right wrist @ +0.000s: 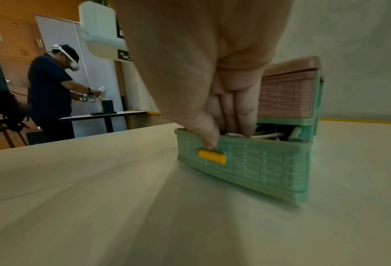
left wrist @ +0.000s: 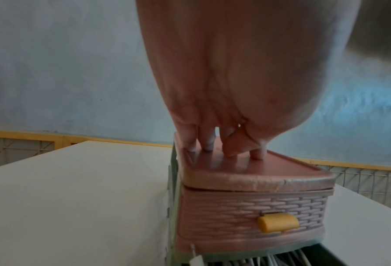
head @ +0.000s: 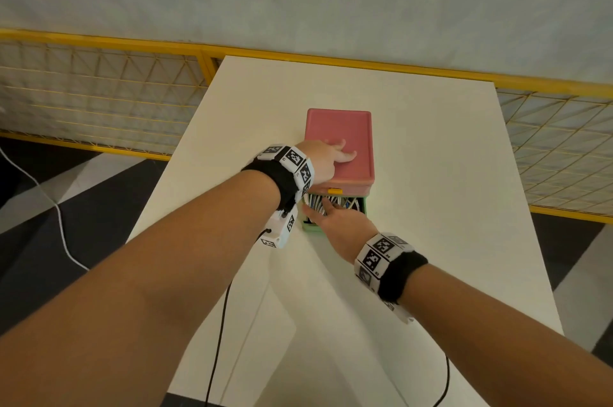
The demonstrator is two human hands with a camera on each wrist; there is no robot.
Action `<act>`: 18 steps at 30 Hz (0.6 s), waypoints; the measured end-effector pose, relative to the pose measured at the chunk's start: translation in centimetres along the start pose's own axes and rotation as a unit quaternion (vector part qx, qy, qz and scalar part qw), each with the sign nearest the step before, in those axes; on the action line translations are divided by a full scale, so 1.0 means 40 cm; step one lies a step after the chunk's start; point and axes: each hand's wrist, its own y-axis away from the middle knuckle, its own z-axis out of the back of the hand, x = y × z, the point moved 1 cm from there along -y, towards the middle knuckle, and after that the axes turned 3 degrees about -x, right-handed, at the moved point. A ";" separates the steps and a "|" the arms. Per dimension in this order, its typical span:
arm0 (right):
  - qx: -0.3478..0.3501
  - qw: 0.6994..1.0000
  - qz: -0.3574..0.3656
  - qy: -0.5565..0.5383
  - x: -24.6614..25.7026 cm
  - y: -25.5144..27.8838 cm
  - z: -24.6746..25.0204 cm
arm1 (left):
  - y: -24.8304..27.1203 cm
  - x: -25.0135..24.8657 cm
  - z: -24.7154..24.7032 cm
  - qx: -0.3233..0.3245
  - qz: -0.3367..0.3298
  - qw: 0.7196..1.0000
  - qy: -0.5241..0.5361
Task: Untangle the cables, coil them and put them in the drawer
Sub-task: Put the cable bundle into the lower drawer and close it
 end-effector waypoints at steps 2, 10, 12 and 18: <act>-0.004 1.000 -0.014 -0.008 0.005 -0.009 -0.011 | 0.001 0.003 -0.002 -0.007 0.001 1.000 0.011; -0.011 0.997 -0.072 -0.027 0.020 0.019 -0.040 | 0.002 0.000 -0.003 0.005 -0.002 1.000 0.003; -0.041 0.995 -0.083 -0.027 0.028 0.024 -0.046 | 0.002 0.000 -0.004 0.001 -0.003 1.000 0.004; -0.181 0.981 -0.058 0.051 0.031 0.021 -0.049 | 0.003 0.003 -0.012 -0.015 -0.007 1.000 0.007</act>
